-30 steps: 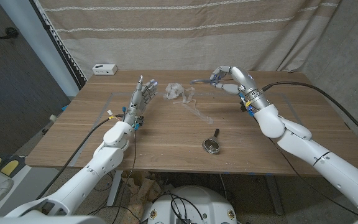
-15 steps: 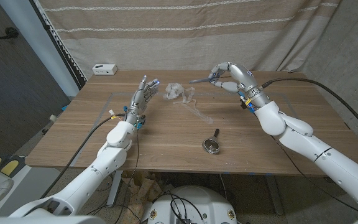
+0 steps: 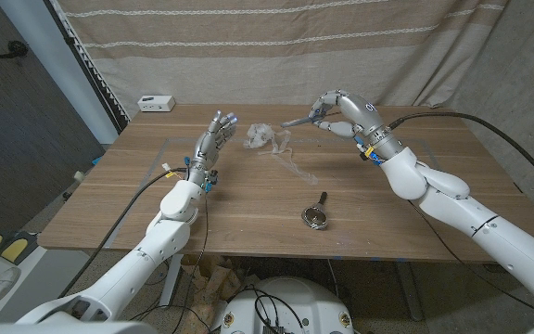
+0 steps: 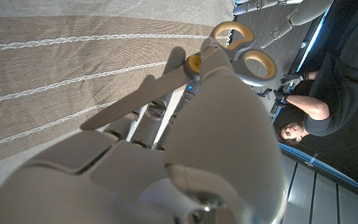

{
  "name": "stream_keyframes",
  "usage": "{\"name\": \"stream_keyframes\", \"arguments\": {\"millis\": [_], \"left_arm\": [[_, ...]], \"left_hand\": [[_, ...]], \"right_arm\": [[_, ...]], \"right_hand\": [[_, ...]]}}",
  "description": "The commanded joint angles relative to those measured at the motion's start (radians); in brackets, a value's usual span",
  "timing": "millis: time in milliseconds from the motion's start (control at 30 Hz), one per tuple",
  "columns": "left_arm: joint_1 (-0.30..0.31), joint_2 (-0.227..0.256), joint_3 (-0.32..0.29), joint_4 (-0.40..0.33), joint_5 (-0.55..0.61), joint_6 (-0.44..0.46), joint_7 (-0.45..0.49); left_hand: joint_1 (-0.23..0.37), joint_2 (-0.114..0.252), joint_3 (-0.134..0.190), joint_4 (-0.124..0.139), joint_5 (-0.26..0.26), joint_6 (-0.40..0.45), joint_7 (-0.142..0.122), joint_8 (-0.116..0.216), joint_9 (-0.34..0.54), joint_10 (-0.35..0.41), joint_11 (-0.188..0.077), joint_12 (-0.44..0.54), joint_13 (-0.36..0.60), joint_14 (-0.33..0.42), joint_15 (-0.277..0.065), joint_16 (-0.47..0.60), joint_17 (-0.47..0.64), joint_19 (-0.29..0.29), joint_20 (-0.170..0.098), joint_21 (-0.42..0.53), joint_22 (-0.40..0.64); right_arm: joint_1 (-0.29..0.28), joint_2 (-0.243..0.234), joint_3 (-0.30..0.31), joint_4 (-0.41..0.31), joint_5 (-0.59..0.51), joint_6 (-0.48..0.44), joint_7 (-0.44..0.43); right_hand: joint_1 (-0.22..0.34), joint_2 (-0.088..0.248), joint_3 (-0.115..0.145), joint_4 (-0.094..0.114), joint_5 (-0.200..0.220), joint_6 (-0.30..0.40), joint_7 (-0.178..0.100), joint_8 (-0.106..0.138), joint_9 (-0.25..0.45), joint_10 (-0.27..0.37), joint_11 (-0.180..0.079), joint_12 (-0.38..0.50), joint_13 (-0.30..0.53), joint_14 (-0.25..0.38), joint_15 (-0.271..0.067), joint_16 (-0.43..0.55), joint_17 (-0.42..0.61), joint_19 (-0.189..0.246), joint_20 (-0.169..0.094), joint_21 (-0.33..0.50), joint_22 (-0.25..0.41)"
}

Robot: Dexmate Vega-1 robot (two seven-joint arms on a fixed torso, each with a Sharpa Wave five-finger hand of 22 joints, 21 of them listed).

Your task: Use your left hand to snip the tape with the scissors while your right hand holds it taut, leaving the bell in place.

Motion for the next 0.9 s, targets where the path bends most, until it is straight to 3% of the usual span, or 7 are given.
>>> {"name": "stream_keyframes", "arguments": {"millis": [33, 233, 333, 367, 500, 833, 900], "left_arm": [[0.009, 0.038, 0.007, -0.071, 0.061, 0.010, 0.021], [0.017, 0.059, 0.008, -0.110, 0.077, 0.025, 0.028], [0.022, 0.069, 0.008, -0.128, 0.074, 0.043, 0.026], [0.023, 0.074, 0.008, -0.135, 0.074, 0.051, 0.025], [0.029, 0.086, 0.009, -0.158, 0.094, 0.073, 0.046], [0.054, 0.121, 0.002, -0.248, 0.144, 0.158, 0.122], [0.056, 0.135, 0.001, -0.270, 0.157, 0.183, 0.132]], "left_hand": [[0.030, 0.004, 0.007, -0.006, 0.004, 0.052, -0.007, 0.027, 0.005, 0.010, -0.002, 0.009, 0.015, 0.010, -0.161, 0.003, 0.006, -0.017, 0.005, -0.004, 0.004], [0.064, 0.001, 0.013, -0.012, 0.003, 0.104, -0.020, 0.045, 0.008, 0.012, -0.003, 0.016, 0.028, -0.008, -0.164, -0.001, 0.007, -0.029, 0.000, -0.005, 0.004], [0.195, 0.071, 0.080, -0.026, -0.007, 0.140, -0.014, 0.053, 0.012, 0.006, -0.004, 0.021, 0.046, -0.014, -0.162, 0.002, 0.007, -0.035, 0.001, -0.001, 0.004], [0.206, 0.075, 0.085, -0.026, -0.010, 0.143, -0.014, 0.054, 0.013, 0.003, -0.004, 0.021, 0.048, -0.018, -0.163, 0.001, 0.007, -0.035, 0.001, -0.001, 0.004], [0.249, 0.079, 0.105, -0.027, -0.025, 0.170, 0.009, 0.066, 0.022, -0.024, -0.003, 0.013, 0.054, -0.034, -0.157, -0.003, 0.007, -0.042, 0.001, -0.003, 0.003], [0.250, -0.039, 0.059, -0.008, -0.043, 0.307, 0.065, 0.130, 0.057, -0.132, -0.002, -0.011, 0.068, -0.131, -0.141, -0.011, 0.008, -0.073, 0.001, -0.006, 0.003], [0.240, -0.066, 0.040, 0.000, -0.035, 0.393, 0.075, 0.163, 0.064, -0.150, -0.003, -0.010, 0.069, -0.141, -0.142, -0.005, 0.008, -0.075, 0.003, -0.004, 0.003]], "right_arm": [[0.020, -0.026, -0.022, -0.027, -0.104, -0.001, -0.018], [0.030, -0.036, -0.035, -0.031, -0.156, -0.018, -0.032], [0.035, -0.042, -0.040, -0.034, -0.170, -0.026, -0.034], [0.037, -0.044, -0.042, -0.035, -0.178, -0.028, -0.037], [0.046, -0.052, -0.050, -0.037, -0.197, -0.030, -0.044], [0.062, -0.065, -0.072, -0.040, -0.240, -0.046, -0.056], [0.065, -0.067, -0.077, -0.041, -0.242, -0.047, -0.054]], "right_hand": [[0.056, 0.062, 0.018, 0.019, 0.006, 0.005, -0.002, -0.005, 0.003, 0.003, -0.006, 0.003, 0.001, -0.002, -0.106, 0.001, 0.002, -0.002, -0.150, 0.006, 0.003], [0.056, 0.062, 0.018, 0.019, 0.006, 0.005, -0.002, -0.005, 0.003, 0.003, -0.006, 0.003, 0.001, -0.002, -0.106, 0.001, 0.002, -0.002, -0.150, 0.006, 0.003], [0.056, 0.062, 0.018, 0.019, 0.006, 0.005, -0.002, -0.005, 0.003, 0.003, -0.006, 0.003, 0.001, -0.002, -0.106, 0.001, 0.002, -0.002, -0.150, 0.006, 0.003], [0.059, 0.056, 0.027, 0.025, 0.015, 0.004, -0.005, -0.013, 0.011, 0.019, 0.016, -0.015, -0.017, -0.002, -0.106, 0.005, 0.001, -0.016, -0.141, 0.024, 0.017], [0.058, 0.062, 0.011, 0.021, 0.000, 0.003, -0.006, -0.020, 0.001, 0.013, -0.004, -0.005, -0.010, 0.005, -0.106, -0.001, -0.006, -0.014, -0.152, 0.027, 0.002], [0.060, 0.065, 0.007, 0.019, -0.004, 0.003, -0.009, -0.022, -0.003, 0.009, -0.007, -0.001, -0.007, 0.006, -0.106, -0.002, -0.007, -0.014, -0.152, 0.027, -0.003], [0.060, 0.065, 0.007, 0.019, -0.004, 0.003, -0.009, -0.022, -0.003, 0.009, -0.007, -0.001, -0.007, 0.006, -0.106, -0.002, -0.007, -0.014, -0.152, 0.027, -0.003]]}}
